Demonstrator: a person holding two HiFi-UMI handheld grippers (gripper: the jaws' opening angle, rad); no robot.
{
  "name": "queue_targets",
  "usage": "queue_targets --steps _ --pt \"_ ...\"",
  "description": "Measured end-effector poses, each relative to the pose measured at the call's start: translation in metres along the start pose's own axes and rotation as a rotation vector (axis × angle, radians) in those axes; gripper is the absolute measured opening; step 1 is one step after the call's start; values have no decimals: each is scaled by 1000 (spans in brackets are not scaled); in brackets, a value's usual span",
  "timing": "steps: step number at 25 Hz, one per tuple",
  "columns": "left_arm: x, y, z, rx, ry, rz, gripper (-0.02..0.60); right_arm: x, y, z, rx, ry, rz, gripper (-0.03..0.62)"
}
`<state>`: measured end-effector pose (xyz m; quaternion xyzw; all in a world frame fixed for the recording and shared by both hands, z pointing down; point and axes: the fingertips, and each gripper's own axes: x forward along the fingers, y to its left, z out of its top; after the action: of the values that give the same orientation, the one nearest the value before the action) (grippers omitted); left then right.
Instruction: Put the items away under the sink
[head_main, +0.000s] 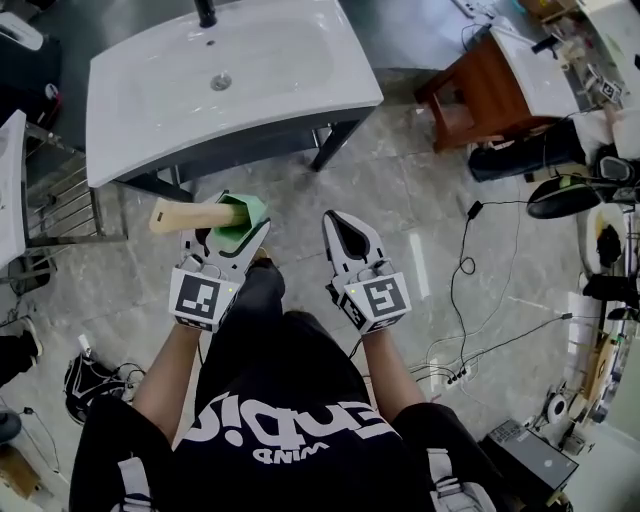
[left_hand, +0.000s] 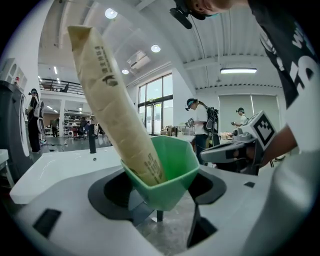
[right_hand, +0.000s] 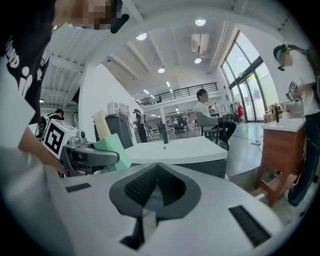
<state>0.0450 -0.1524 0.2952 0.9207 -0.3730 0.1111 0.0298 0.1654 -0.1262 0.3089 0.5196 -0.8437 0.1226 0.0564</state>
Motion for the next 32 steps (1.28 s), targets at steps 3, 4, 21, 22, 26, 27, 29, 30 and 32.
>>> queue_targets --steps 3,4,21,22,26,27,29,30,32 --pt "9 7 -24 2 0 7 333 15 -4 -20 -8 -2 14 18" --pt "12 9 -32 2 0 9 333 19 -5 -28 -12 -3 19 18" --pt "90 42 -190 6 -51 23 333 119 -55 -160 -64 -75 34 18" --pt "93 43 -200 6 -54 22 333 123 -57 -169 -68 -78 34 18" --pt "102 46 -237 10 -66 19 333 135 -63 -206 -74 -86 30 18" --pt "103 47 -246 10 -70 18 333 138 -64 -215 -76 -90 31 18" --pt "107 48 -262 5 -79 21 333 142 -66 -231 -81 -97 33 18" --pt "109 49 -269 2 -82 25 333 145 -68 -239 -84 -101 34 18" --pt "115 51 -284 6 -89 31 333 151 -72 -252 -90 -109 38 18"
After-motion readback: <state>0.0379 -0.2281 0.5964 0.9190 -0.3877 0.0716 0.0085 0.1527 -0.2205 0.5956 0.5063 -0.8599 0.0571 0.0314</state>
